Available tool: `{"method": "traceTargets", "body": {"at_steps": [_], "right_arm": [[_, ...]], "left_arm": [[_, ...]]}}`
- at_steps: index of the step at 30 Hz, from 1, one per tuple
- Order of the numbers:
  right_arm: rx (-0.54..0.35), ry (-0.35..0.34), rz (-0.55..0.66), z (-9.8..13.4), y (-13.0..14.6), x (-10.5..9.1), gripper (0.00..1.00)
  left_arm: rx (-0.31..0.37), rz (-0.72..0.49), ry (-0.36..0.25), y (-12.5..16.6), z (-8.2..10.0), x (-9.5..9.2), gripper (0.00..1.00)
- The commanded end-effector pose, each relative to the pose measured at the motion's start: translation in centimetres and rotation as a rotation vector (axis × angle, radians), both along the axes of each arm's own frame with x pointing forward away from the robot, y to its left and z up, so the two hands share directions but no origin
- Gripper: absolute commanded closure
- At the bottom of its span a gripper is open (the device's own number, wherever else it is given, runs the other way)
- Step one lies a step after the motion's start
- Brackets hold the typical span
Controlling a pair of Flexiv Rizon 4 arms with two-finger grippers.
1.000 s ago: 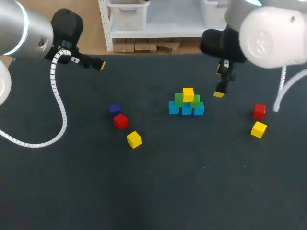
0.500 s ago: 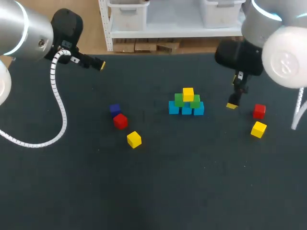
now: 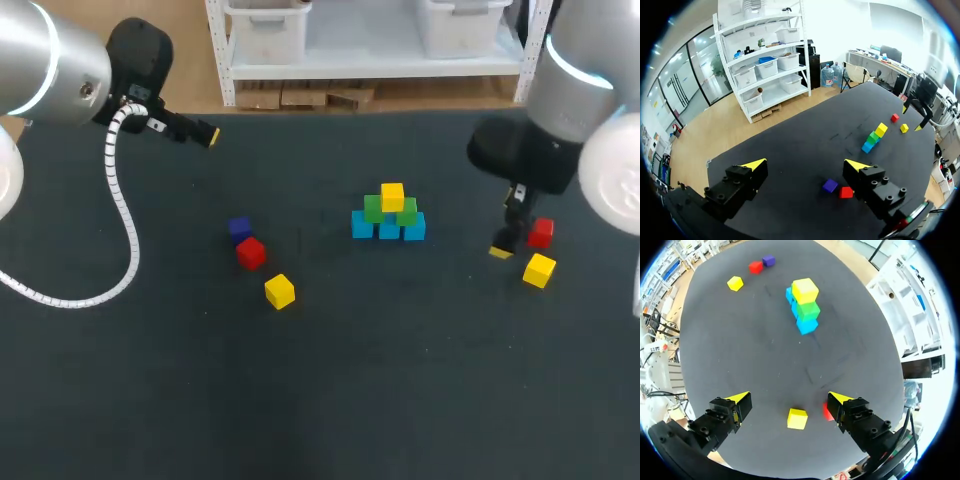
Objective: Place the blue cubes, place green cubes on the blue cubes, place the yellow cubes on the green cubes, then place the red cubes on the yellow cubes, and place purple cube on the red cubes.
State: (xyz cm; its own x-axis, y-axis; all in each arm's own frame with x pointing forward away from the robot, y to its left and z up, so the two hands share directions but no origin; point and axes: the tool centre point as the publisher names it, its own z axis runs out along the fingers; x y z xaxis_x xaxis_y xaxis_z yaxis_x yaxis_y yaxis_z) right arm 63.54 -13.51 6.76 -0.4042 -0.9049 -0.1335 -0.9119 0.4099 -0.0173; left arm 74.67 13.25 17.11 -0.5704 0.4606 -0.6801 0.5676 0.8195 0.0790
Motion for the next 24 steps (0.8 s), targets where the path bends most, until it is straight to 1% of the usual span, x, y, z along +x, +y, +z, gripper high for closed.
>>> {"method": "traceTargets", "body": {"at_steps": [1, 5, 13, 17, 19, 22, 24], "right_arm": [[0.010, -0.024, -0.012, -0.7, -1.4, -1.3, 0.00], [0.004, -0.002, -0.022, -1.5, -2.3, -2.0, 0.00], [-0.039, 0.057, -0.030, -3.3, -4.2, -3.3, 0.00], [-0.045, 0.075, -0.035, -3.9, -4.5, -3.5, 0.00], [-0.059, 0.083, -0.042, -4.4, -4.7, -3.4, 0.00], [-0.056, 0.096, -0.053, -5.0, -4.9, -3.2, 0.00], [-0.060, 0.105, -0.056, -5.4, -5.0, -3.0, 0.07]], "left_arm": [[-0.004, -0.005, 0.000, 0.1, 0.0, 0.0, 0.00], [-0.004, -0.005, 0.000, 0.1, 0.0, 0.0, 0.00], [-0.004, -0.005, 0.000, 0.1, 0.0, 0.0, 0.00], [-0.004, -0.005, 0.000, 0.1, 0.0, 0.0, 0.00], [-0.004, -0.005, 0.000, 0.1, 0.0, 0.0, 0.00], [-0.004, -0.005, 0.000, 0.1, 0.0, 0.0, 0.00], [-0.004, -0.005, 0.000, 0.1, 0.0, 0.0, 0.00]]}}
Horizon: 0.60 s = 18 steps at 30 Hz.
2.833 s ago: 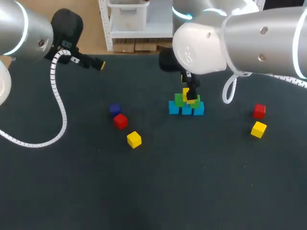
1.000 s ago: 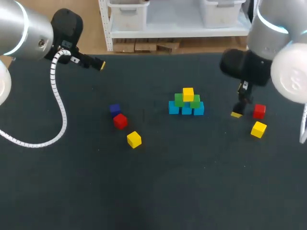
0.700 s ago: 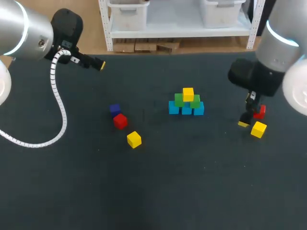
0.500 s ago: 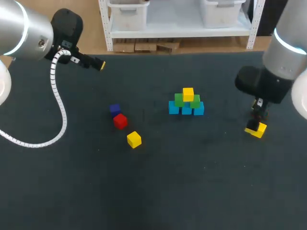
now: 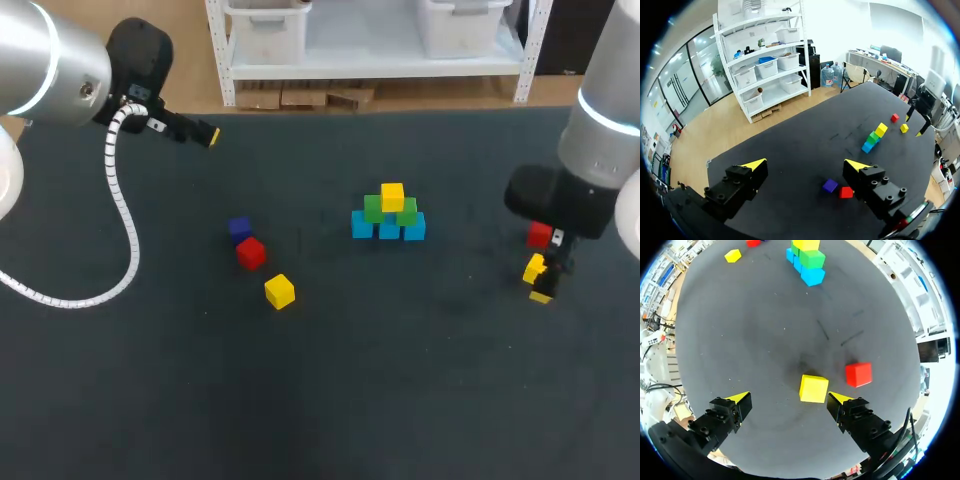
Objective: Place the blue cubes, place green cubes on the blue cubes, place the yellow cubes on the green cubes, then place the red cubes on the yellow cubes, and place purple cube on the red cubes.
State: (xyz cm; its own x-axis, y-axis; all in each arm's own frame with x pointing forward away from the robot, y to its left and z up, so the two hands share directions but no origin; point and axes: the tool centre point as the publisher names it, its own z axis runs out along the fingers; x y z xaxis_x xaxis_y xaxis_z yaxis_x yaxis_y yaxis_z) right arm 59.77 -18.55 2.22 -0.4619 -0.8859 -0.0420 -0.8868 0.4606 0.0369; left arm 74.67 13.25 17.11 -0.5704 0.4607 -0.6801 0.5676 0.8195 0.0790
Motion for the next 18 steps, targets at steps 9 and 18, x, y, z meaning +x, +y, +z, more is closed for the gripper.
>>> {"method": "traceTargets", "body": {"at_steps": [9, 18], "right_arm": [[-0.024, 0.045, -0.002, -2.3, 0.1, 1.5, 0.34], [-0.045, 0.054, 0.004, -2.3, -0.1, 1.6, 0.28]], "left_arm": [[-0.004, -0.005, 0.000, 0.1, 0.0, 0.0, 0.00], [-0.004, -0.005, 0.000, 0.1, 0.0, 0.0, 0.00]]}}
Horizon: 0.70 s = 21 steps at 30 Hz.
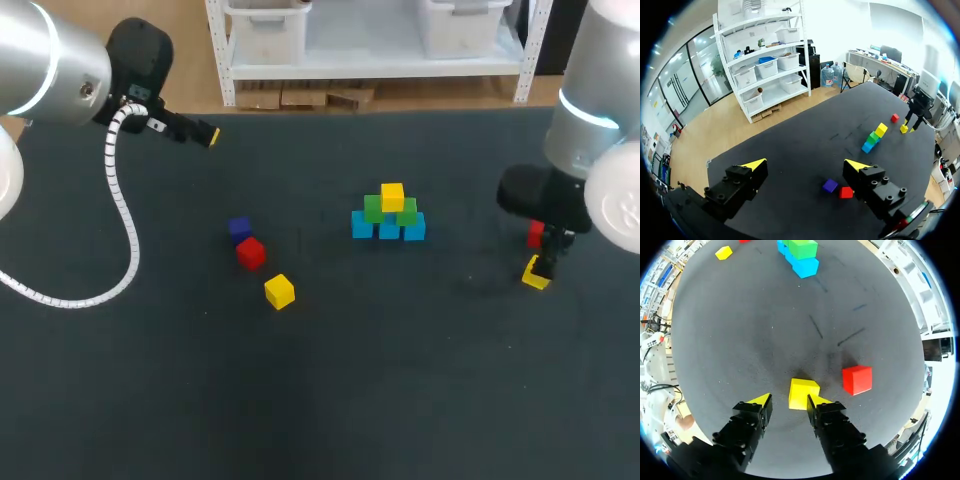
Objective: Place the blue cubes, place green cubes on the blue cubes, place the yellow cubes on the green cubes, then place the red cubes on the yellow cubes, and place purple cube on the red cubes.
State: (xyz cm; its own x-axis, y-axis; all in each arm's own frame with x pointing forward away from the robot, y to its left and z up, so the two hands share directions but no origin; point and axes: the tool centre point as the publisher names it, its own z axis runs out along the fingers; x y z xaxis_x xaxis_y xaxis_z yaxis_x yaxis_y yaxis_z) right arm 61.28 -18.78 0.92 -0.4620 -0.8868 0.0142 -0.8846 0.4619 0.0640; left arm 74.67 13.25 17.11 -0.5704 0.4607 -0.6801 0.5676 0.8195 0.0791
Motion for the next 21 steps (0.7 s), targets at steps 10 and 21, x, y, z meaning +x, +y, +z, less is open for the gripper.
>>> {"method": "traceTargets", "body": {"at_steps": [10, 21], "right_arm": [[-0.022, -0.037, 0.003, 0.7, -0.3, -0.6, 0.00], [-0.030, -0.016, -0.022, -0.6, -0.8, -0.3, 0.00]], "left_arm": [[-0.004, -0.005, 0.000, 0.1, 0.0, 0.0, 0.00], [-0.004, -0.005, 0.000, 0.1, 0.0, 0.0, 0.00]]}}
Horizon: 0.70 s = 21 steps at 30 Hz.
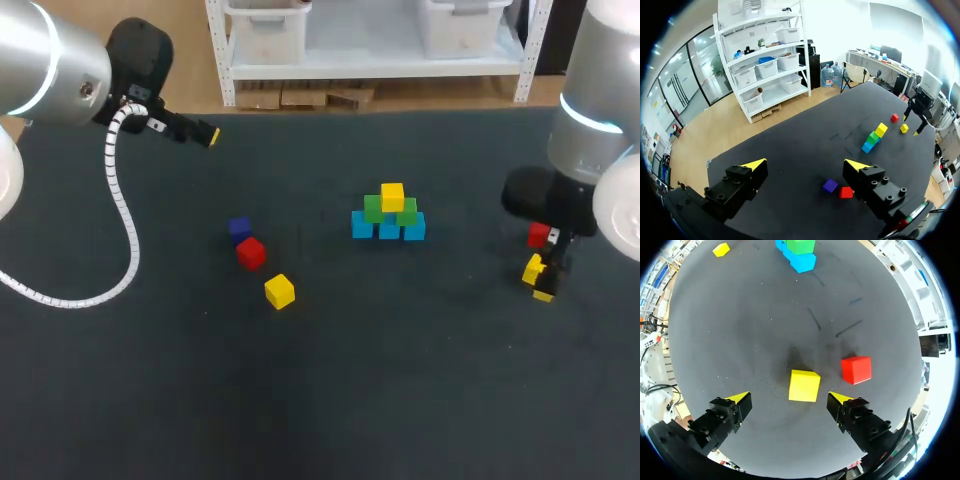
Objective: Place the blue cubes, place green cubes on the blue cubes, place the yellow cubes on the green cubes, then place the red cubes on the yellow cubes, and place purple cube on the red cubes.
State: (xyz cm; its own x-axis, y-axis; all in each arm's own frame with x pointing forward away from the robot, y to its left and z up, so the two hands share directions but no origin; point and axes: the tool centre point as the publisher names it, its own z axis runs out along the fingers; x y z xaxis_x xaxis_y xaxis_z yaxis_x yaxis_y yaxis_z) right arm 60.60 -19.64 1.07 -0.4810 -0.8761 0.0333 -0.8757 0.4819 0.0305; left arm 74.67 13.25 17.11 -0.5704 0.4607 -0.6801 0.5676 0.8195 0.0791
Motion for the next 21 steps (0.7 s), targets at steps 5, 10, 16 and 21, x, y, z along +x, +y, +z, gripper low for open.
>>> {"method": "traceTargets", "body": {"at_steps": [5, 10, 16, 21], "right_arm": [[0.014, 0.014, -0.005, -1.23, 0.28, 0.71, 0.00], [0.020, 0.013, -0.003, -1.42, 0.42, 0.95, 0.00], [0.022, 0.010, -0.001, -1.54, 0.42, 1.05, 0.93], [0.021, 0.012, 0.015, -1.56, 0.47, 1.04, 1.00]], "left_arm": [[-0.004, -0.005, 0.000, 0.14, -0.01, 0.04, 0.00], [-0.004, -0.005, 0.000, 0.14, -0.01, 0.04, 0.00], [-0.004, -0.005, 0.000, 0.14, -0.01, 0.04, 0.00], [-0.004, -0.005, 0.000, 0.14, -0.01, 0.04, 0.00]]}}
